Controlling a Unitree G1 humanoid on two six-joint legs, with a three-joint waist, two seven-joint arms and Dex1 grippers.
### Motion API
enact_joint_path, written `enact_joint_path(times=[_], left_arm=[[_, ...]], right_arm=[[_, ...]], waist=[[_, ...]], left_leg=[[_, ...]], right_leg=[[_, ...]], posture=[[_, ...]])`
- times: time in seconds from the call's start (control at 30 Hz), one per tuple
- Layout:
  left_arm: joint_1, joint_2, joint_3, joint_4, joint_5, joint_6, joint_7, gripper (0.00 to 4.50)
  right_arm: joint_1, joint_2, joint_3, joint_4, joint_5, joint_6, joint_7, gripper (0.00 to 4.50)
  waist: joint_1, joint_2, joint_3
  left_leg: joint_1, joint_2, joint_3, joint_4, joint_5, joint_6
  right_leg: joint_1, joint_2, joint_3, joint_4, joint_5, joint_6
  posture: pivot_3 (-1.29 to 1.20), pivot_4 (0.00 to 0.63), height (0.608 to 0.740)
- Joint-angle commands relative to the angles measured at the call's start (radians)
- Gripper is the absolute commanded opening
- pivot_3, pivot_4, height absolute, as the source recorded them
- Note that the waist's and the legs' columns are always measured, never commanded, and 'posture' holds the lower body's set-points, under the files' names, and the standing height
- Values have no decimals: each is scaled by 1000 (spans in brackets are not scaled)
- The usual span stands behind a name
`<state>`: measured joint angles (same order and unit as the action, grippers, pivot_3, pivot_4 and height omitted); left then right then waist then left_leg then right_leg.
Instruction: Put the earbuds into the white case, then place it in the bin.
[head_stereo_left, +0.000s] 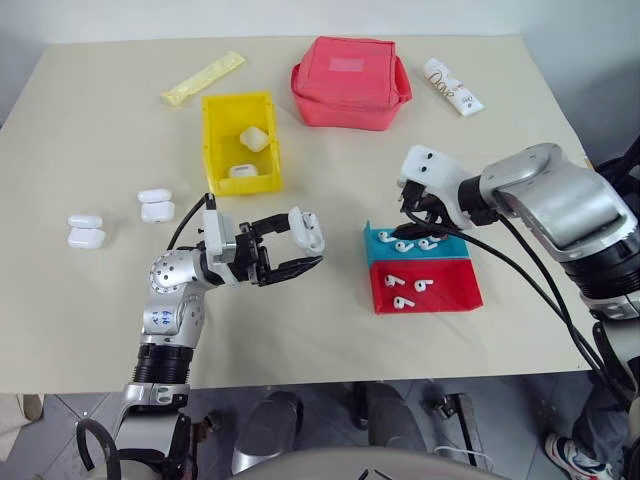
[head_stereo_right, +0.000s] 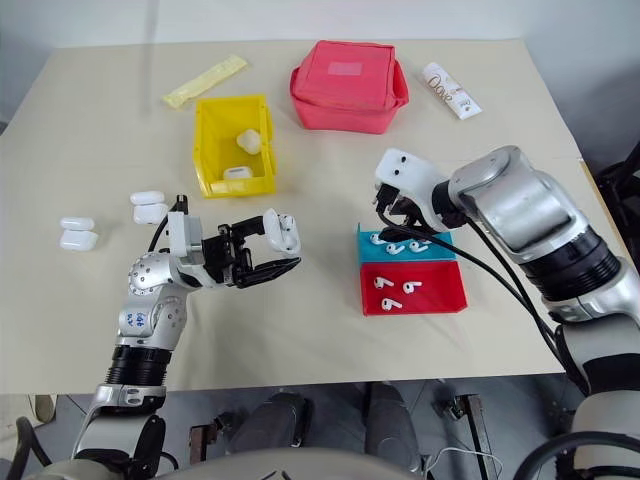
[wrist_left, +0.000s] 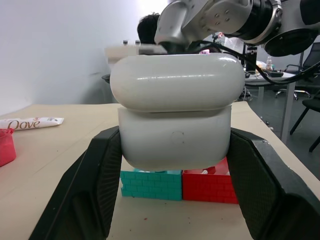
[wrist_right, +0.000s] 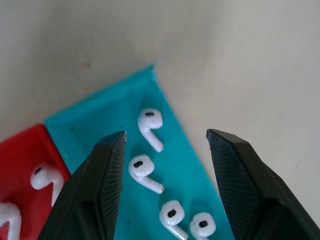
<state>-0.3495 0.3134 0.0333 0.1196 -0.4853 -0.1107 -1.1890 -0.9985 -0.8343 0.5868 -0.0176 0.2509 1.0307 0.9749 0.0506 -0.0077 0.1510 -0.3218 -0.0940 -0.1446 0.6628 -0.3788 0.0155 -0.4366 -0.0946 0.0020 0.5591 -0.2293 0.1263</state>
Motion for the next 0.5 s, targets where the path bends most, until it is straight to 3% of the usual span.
enact_joint_path(times=[0.03,0.27,0.5], left_arm=[[8,7,7,-57,-24,4,13,2765],[17,14,12,-69,-26,12,22,2765],[23,14,8,-81,-27,16,32,2765]], right_arm=[[-40,19,10,27,-51,-3,26,2666],[-27,13,29,9,-112,-32,84,2666],[-46,87,11,60,-138,-47,88,2666]], waist=[[0,0,0],[-1,0,0],[-5,0,0]], left_leg=[[0,0,0,0,0,0],[0,1,0,0,0,0],[0,1,0,0,0,0]], right_leg=[[0,0,0,0,0,0],[-1,1,0,0,0,0],[-1,1,0,1,0,0]], posture=[[0,150,740],[0,150,740],[0,150,740]])
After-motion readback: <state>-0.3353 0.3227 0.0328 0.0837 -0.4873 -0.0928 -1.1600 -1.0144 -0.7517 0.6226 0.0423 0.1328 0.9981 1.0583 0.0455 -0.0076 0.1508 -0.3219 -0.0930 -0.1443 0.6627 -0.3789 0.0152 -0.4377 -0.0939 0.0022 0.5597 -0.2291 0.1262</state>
